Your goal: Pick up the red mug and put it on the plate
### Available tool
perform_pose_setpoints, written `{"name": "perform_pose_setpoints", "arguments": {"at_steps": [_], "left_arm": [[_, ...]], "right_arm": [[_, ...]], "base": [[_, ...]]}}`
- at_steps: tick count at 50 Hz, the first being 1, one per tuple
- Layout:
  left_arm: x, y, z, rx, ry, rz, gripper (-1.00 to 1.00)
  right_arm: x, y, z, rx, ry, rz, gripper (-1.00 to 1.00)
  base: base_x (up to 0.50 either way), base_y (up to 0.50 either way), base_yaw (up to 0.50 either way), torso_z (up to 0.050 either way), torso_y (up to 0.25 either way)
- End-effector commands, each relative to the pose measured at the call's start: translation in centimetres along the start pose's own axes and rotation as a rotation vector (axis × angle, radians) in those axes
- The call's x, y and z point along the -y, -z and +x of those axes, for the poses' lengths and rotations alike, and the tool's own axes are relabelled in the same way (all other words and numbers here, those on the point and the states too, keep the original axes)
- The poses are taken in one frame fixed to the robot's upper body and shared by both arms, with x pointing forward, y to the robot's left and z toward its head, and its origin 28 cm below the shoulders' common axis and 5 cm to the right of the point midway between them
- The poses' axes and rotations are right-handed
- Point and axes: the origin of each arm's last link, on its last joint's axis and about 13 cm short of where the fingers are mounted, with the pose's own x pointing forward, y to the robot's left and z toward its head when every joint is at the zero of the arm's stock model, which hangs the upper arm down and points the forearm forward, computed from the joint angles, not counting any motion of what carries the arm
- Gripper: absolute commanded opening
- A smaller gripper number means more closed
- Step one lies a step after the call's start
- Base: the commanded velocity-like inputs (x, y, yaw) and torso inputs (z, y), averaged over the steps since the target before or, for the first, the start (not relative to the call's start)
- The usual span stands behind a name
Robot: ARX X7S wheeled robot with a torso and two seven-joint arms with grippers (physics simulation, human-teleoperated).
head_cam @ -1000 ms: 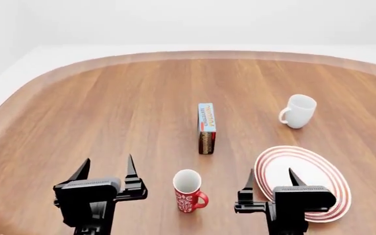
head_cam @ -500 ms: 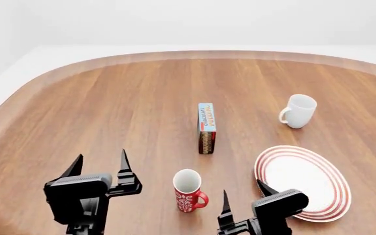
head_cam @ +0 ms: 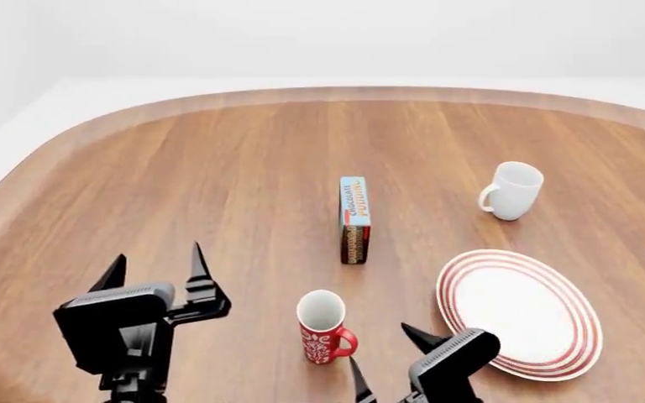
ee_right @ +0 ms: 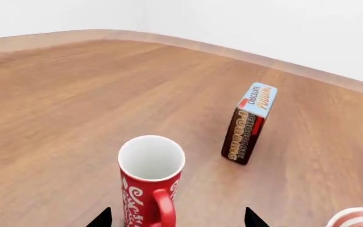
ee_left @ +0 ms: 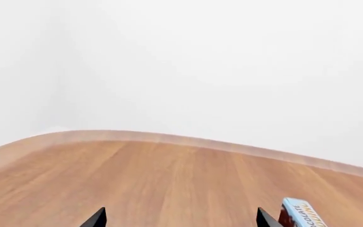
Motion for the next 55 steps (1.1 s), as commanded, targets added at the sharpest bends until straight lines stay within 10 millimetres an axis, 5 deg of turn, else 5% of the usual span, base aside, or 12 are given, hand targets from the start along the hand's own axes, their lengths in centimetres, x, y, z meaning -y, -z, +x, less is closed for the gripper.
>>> {"name": "perform_pose_setpoints", "arguments": {"at_steps": [1,34,55], "left_arm": [[-0.2,-0.4,0.2,0.009,-0.015,-0.006,1.0],[-0.4,-1.0,-0.4,0.02,-0.017,-0.02,1.0],[-0.2,-1.2,-0.5,0.016,-0.008,-0.028,1.0]], "right_arm": [[0.5,0.0,0.9,-0.083,-0.079,-0.035,1.0],[4.3,0.5,5.4,-0.218,-0.135,-0.01,1.0],[4.1,0.9,7.6,-0.277,-0.226,-0.041,1.0]], "base": [[0.0,0.0,0.0,0.0,0.0],[0.0,0.0,0.0,0.0,0.0],[0.0,0.0,0.0,0.0,0.0]]}}
